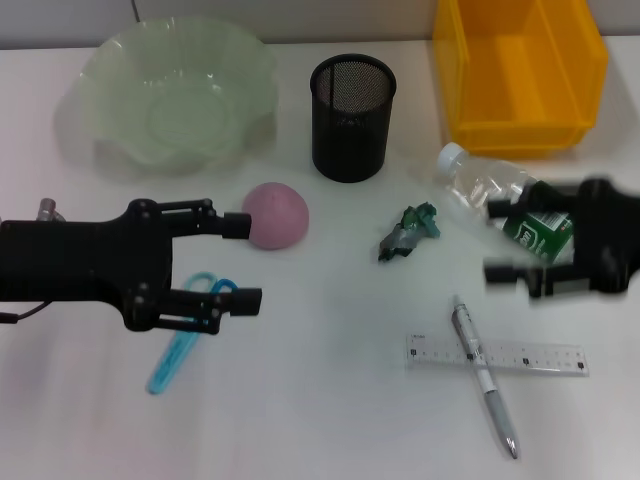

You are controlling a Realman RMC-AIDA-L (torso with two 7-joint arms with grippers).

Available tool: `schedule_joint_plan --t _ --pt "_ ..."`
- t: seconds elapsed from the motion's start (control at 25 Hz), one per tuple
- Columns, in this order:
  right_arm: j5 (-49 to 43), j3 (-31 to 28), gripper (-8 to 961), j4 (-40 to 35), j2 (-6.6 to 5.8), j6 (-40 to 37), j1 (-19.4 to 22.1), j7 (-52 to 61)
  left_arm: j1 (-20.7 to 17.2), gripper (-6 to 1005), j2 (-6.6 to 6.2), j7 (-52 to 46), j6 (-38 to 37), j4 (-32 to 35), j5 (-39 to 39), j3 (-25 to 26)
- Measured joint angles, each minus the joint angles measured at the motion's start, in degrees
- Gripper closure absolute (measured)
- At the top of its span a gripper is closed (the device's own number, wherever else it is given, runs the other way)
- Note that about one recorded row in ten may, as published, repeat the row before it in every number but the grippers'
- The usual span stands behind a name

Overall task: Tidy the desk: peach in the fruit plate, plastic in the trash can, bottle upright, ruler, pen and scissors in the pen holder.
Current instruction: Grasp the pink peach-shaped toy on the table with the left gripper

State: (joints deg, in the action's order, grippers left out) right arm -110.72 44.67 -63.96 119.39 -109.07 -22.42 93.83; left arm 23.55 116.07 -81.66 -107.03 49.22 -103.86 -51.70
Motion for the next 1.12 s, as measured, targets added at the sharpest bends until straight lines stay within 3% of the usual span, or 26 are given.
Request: schedule_joint_plan --t 0.12,0.16,0.44,0.8,0.96,1.12 --pt "0.2 -0.7 151 -5.0 -0.18 4.0 0.5 8.3 0.0 169 0.63 0.0 0.0 0.0 0.0 1.5" --pt "-0.2 -0.8 151 -10.2 -0.45 4.4 0.7 13.3 0.0 169 0.83 0.0 0.0 0.0 0.0 1.9" --pt "-5.3 -0.4 151 -23.1 -0.23 2.3 -0.2 21.9 0.0 172 1.35 0.0 0.1 0.0 0.0 2.3" --pt "-4.9 0.1 152 -18.5 -0.19 2.3 0.2 20.0 1.2 175 2.40 -3.0 5.4 -0.4 0.1 5.0" --pt "-4.8 -0.3 152 -14.9 -0.22 2.1 0.9 17.9 4.4 177 2.36 -7.8 15.2 -0.7 -2.7 3.0" --pt "-4.7 -0.3 152 -13.3 -0.22 2.1 1.6 15.7 6.4 178 2.44 -9.0 20.3 -1.2 -6.1 -0.2"
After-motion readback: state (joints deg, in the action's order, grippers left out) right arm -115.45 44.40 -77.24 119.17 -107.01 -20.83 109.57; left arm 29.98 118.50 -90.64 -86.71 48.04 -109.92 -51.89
